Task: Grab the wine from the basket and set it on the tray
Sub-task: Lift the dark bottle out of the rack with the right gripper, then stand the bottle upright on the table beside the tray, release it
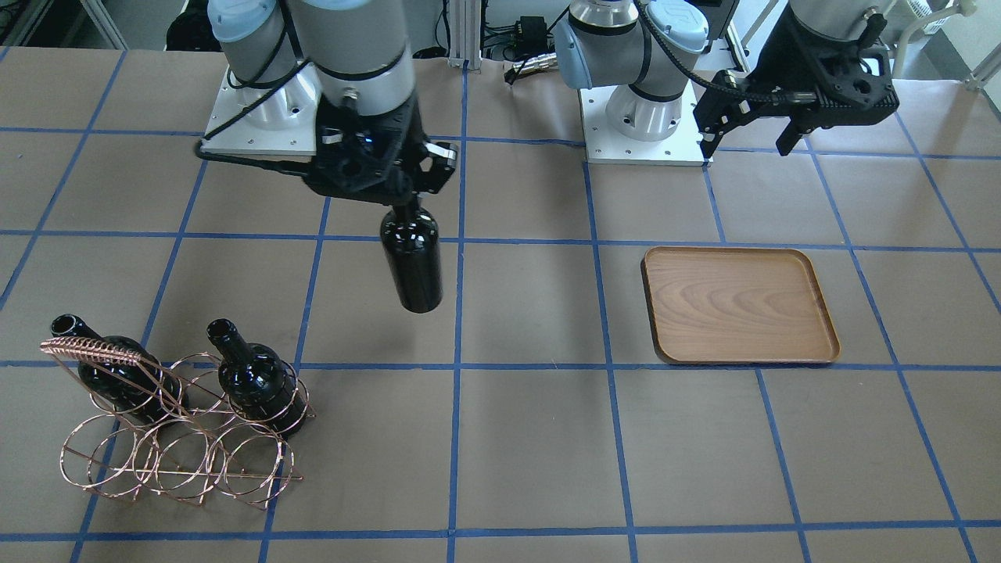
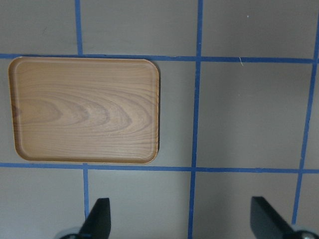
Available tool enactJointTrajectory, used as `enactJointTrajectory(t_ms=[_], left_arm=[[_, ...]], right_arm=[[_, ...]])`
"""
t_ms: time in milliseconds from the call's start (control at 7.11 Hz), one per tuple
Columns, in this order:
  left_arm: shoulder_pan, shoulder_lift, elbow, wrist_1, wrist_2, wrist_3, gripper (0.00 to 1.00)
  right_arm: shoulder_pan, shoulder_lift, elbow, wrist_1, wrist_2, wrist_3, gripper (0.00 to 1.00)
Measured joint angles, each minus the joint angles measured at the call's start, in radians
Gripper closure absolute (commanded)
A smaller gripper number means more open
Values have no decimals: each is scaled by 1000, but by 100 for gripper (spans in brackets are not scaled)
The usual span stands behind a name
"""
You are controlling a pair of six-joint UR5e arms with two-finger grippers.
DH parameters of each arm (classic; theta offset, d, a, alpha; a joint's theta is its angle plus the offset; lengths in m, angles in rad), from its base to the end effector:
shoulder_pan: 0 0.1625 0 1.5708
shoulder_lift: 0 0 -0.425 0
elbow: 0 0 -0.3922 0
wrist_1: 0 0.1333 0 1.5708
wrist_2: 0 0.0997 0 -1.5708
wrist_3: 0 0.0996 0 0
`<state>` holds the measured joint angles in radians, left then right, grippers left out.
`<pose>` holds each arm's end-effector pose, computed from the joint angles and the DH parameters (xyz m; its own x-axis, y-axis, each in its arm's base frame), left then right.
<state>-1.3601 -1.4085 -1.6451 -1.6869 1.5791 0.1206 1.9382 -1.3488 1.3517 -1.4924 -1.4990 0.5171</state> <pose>-0.0419 -0.4373 0.5140 -0.9959 -0.0898 -0.0049 -0.0899 0.9955 0.0289 0.3384 -0.4881 0.4688 -0.9880 0.1531 -0.0220 0.1500 0.9830 0.1059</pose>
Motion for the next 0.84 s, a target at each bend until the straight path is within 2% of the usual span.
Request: enactJointTrajectory(t_ms=[281,422,703,844], left_arm=[[49,1,3,-2,3,76,0],[61,2,2,-2,11,92,0],[69,3,-3,-1,40,101,0],[69,3,-4,-3,47,103,0]], right_arm=[[165,131,-39,-154,9,225,79],[212,198,-93,-195,10,290,79],[255,284,-177,-223,13,343,66],[264,297,-188,-227,22,351,53]])
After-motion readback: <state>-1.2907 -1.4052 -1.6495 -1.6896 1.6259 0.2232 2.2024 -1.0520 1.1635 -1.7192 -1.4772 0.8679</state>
